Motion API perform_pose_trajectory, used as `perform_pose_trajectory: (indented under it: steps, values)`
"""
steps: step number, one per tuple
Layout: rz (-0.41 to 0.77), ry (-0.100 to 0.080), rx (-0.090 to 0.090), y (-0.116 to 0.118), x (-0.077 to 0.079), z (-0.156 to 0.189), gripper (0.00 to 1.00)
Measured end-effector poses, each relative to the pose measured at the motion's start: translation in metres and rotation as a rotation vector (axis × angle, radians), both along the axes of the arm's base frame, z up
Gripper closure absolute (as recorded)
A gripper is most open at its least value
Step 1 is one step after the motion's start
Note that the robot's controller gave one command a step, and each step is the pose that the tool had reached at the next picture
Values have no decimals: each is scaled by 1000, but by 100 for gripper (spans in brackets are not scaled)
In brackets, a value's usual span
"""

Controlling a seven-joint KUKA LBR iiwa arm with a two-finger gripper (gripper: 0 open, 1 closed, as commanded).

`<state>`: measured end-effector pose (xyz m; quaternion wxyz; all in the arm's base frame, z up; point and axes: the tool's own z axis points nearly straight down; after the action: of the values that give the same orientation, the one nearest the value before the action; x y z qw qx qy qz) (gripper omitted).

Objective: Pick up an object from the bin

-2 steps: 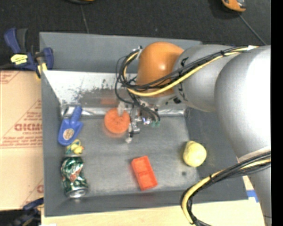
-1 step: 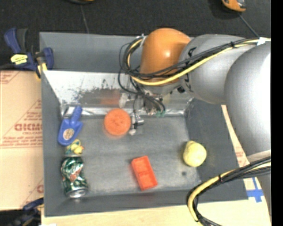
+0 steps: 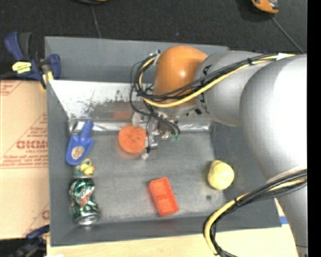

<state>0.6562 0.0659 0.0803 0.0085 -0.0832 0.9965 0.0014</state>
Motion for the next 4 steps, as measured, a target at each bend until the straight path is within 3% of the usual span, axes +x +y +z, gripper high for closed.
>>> perform_pose_trajectory:
  steps: [1, 2, 3, 4]
  values:
    - [-26, -5, 1, -1, 0, -11, 0]
    - [-10, -12, 2, -1, 4, -9, 100]
    - [-12, -12, 4, -1, 4, -9, 100]
    - [-15, -18, 6, -1, 5, 28, 100]
